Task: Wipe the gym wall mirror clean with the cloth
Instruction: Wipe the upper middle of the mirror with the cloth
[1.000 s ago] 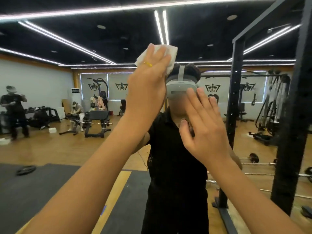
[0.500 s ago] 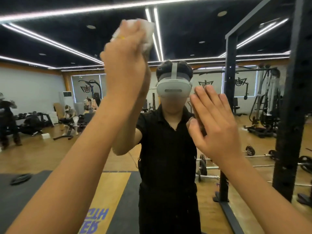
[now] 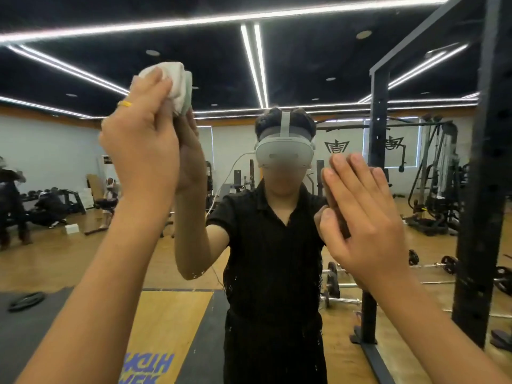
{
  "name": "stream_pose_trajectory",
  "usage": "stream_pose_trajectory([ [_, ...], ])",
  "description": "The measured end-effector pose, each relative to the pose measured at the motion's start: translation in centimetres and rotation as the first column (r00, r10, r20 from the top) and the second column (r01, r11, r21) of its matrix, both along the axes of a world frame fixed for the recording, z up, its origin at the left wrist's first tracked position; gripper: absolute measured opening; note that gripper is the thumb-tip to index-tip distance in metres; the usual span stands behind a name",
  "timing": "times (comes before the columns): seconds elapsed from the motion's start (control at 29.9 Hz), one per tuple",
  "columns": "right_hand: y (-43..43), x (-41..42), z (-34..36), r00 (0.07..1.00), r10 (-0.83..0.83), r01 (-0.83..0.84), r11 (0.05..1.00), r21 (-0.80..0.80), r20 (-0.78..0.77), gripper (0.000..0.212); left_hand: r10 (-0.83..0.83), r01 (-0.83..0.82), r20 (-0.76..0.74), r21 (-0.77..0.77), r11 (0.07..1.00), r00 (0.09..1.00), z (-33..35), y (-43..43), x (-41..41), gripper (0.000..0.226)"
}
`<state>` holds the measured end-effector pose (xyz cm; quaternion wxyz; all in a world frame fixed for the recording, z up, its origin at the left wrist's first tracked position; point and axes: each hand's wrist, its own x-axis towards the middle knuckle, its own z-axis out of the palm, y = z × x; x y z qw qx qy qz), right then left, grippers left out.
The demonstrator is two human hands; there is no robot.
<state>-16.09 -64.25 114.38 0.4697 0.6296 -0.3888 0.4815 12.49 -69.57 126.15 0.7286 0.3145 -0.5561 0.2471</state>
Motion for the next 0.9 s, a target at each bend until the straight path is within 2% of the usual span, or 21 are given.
stream_pose_trajectory([
  [0.1,0.2,0.1,0.0,1.000,-0.015,0.015,1.000,0.013,0.007,0.053,-0.014,0.014,0.024,-0.002,1.000,1.000,-1.4,1.2,-3.2,0.034],
  [0.2,0.4,0.3,0.1,1.000,-0.013,0.013,1.000,0.015,0.010,0.053,-0.031,0.043,0.245,-0.043,0.998,0.969,-3.9,1.9,-5.1,0.039],
  [0.27,0.4,0.3,0.1,1.000,-0.009,0.009,1.000,0.022,0.013,0.053,-0.060,0.072,0.317,-0.028,0.997,0.947,-4.3,1.2,-4.2,0.041],
  [0.4,0.3,0.3,0.0,1.000,-0.017,0.017,1.000,0.024,0.011,0.054,-0.014,0.019,0.262,-0.018,1.000,0.965,-4.0,0.0,-2.8,0.041],
  [0.5,0.4,0.3,0.1,1.000,-0.024,0.024,1.000,0.019,0.012,0.054,-0.059,0.077,0.246,-0.064,0.995,0.967,-4.2,0.7,-4.9,0.043],
  [0.6,0.3,0.3,0.1,1.000,-0.025,0.024,0.999,0.021,0.019,0.054,-0.051,0.092,0.330,-0.110,0.990,0.942,-4.6,1.2,-6.4,0.046],
  [0.7,0.2,0.2,0.0,1.000,-0.023,0.022,1.000,0.018,0.014,0.054,-0.022,0.077,0.420,-0.114,0.990,0.907,-4.3,1.3,-4.7,0.045],
  [0.77,0.3,0.1,0.0,1.000,-0.019,0.019,1.000,0.008,0.009,0.054,0.002,0.020,0.377,-0.055,0.998,0.926,-3.5,0.8,-2.2,0.042],
  [0.9,0.2,0.4,0.1,1.000,-0.010,0.010,1.000,0.008,0.021,0.053,0.020,-0.021,0.186,0.003,1.000,0.982,-2.4,-0.3,0.9,0.039],
])
